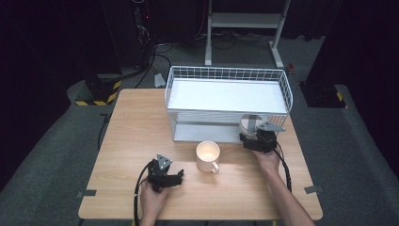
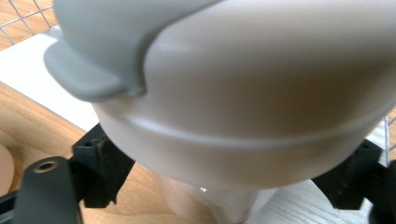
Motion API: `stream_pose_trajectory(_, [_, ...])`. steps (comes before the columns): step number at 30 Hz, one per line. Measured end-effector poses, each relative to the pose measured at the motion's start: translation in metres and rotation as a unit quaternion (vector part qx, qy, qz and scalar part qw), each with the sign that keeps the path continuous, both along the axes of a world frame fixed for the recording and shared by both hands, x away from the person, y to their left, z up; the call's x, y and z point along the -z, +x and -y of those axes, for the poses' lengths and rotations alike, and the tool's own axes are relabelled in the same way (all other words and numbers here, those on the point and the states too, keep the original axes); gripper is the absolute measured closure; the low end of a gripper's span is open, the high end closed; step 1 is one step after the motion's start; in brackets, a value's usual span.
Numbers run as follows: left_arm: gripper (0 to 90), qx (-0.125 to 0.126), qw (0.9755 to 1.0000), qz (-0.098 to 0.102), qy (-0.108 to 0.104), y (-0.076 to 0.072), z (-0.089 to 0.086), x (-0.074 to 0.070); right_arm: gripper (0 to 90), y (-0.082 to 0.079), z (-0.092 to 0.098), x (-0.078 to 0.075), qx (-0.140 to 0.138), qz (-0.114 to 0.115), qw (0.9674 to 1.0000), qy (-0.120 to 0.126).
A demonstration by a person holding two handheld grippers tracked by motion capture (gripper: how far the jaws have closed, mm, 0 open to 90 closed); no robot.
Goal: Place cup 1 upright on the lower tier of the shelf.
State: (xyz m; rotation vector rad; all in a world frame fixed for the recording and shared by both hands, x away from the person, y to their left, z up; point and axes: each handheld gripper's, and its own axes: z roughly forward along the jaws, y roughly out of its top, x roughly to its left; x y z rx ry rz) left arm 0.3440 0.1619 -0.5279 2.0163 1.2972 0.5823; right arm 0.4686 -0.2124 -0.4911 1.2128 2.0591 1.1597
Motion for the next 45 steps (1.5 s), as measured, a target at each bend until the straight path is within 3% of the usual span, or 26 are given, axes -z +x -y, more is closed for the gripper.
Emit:
stream_pose_trajectory(7, [15.9, 0.000, 1.0000, 0.000, 0.000, 0.000, 0.000, 0.000, 13.6, -0.001, 0.000, 0.001, 0.002, -0.017, 0.9998, 0.000])
stream_pose_trajectory(17, [15.8, 0.000, 1.0000, 0.000, 0.000, 0.000, 0.000, 0.000, 15.4, -0.008, 0.006, 0.002, 0.005, -0.020, 0.9997, -0.012])
stream_pose_trajectory(19, [15.9, 0.000, 1.0000, 0.000, 0.000, 0.000, 0.000, 0.000, 17.3, -0.014, 0.007, 0.003, 0.013, -0.029, 0.9995, -0.009])
stream_pose_trajectory(21, [15.8, 0.000, 1.0000, 0.000, 0.000, 0.000, 0.000, 0.000, 21.7, -0.019, 0.009, 0.003, 0.010, -0.021, 0.9997, -0.009])
stream_pose_trajectory(30, [15.8, 0.000, 1.0000, 0.001, 0.000, 0.000, 0.000, 0.000, 32.1, -0.033, 0.012, 0.005, 0.020, -0.025, 0.9995, 0.001])
stream_pose_trajectory(38, [15.9, 0.000, 1.0000, 0.001, 0.000, 0.000, 0.000, 0.000, 38.4, -0.033, 0.009, 0.006, 0.036, -0.027, 0.9990, 0.000])
stream_pose_trajectory(45, [15.9, 0.000, 1.0000, 0.000, 0.000, 0.000, 0.000, 0.000, 38.5, -0.031, 0.007, 0.006, 0.041, -0.029, 0.9987, -0.005])
